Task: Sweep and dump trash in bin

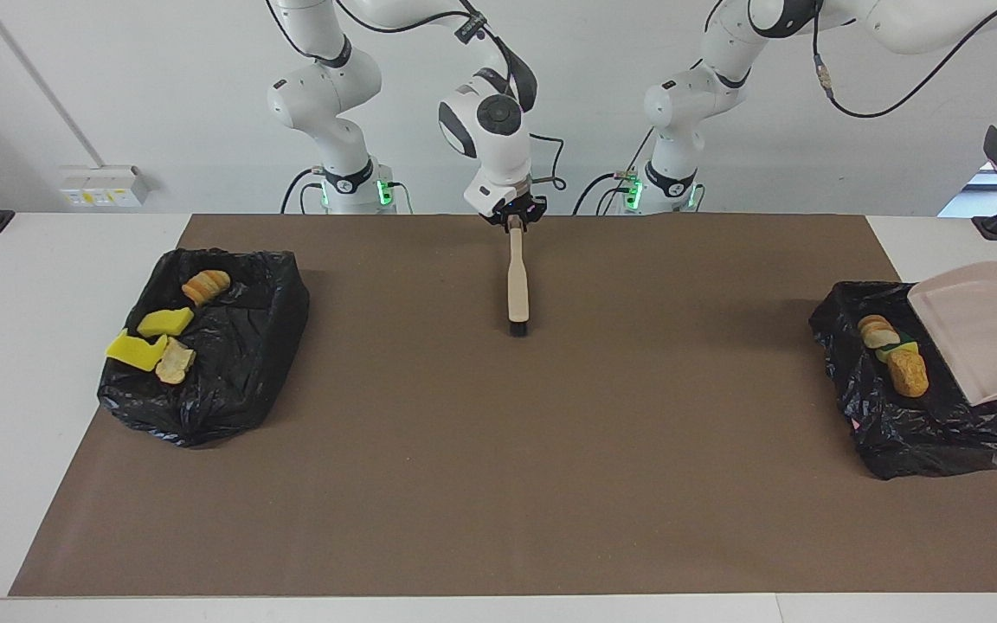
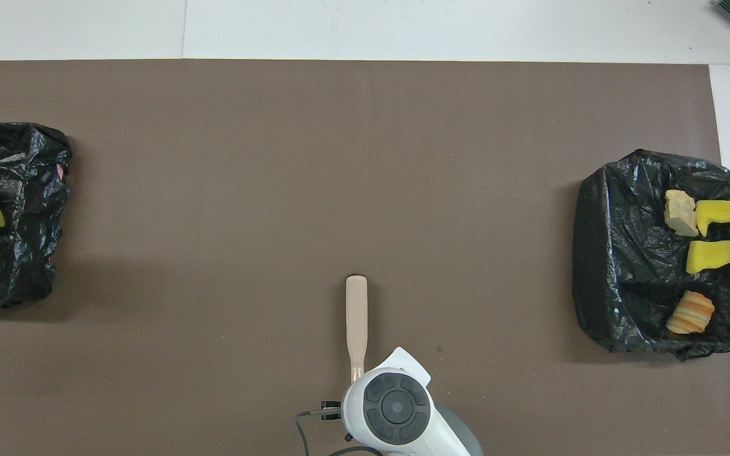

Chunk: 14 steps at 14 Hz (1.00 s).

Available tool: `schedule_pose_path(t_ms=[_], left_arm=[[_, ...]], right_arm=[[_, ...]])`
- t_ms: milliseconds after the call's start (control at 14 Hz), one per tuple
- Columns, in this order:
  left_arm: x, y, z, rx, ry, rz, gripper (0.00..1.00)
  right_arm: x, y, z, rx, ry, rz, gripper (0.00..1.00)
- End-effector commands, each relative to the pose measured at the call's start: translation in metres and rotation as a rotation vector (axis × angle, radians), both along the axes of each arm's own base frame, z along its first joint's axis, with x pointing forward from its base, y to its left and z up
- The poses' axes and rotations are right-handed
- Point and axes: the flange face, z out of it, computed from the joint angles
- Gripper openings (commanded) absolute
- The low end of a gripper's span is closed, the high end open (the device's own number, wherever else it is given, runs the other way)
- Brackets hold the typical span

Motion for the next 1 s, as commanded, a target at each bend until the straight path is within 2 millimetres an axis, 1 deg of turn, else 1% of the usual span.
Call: schedule_pose_path(t_ms=[0,72,143,287,358,430,573,716,788,931], left_arm=[[-0.017,-0.008,0.017,0.082,-0.001,-0.01,0.0],[-0.017,-0.006,0.02,0.092,-0.006,-0.014,0.0],[-0.015,-0.011,0.025,0.094,-0.012,-0.024,0.0],[-0.012,-0.02,0.041,0.084,-0.034,-0.042,0.0],[-0.008,-0.033,0.043,0.069,-0.033,-0.069,0.0],[-0.009,-0.042,0.047,0.035,-0.05,-0.072,0.0],[-0.014,-0.057,0.058,-0.094,-0.117,-0.057,0.0],[-0.016,-0.074,0.058,-0.222,-0.161,-0.037,0.0],[-0.016,-0.078,0.056,-0.278,-0.174,-0.03,0.0],[-0.015,-0.087,0.051,-0.365,-0.191,-0.02,0.0]], right_arm=[[0.027,-0.002,0.013,0.026,-0.024,0.03,1.0],[0.038,-0.005,0.021,0.02,-0.039,0.034,1.0],[0.05,-0.01,0.032,0.017,-0.075,0.034,1.0],[0.082,-0.028,0.055,0.017,-0.137,0.003,1.0],[0.098,-0.039,0.065,0.005,-0.156,-0.012,1.0],[0.113,-0.051,0.075,-0.011,-0.176,-0.022,1.0],[0.131,-0.075,0.084,-0.055,-0.216,-0.036,1.0],[0.151,-0.096,0.098,-0.077,-0.259,-0.052,1.0],[0.159,-0.106,0.105,-0.09,-0.267,-0.053,1.0],[0.179,-0.132,0.123,-0.103,-0.276,-0.073,1.0]])
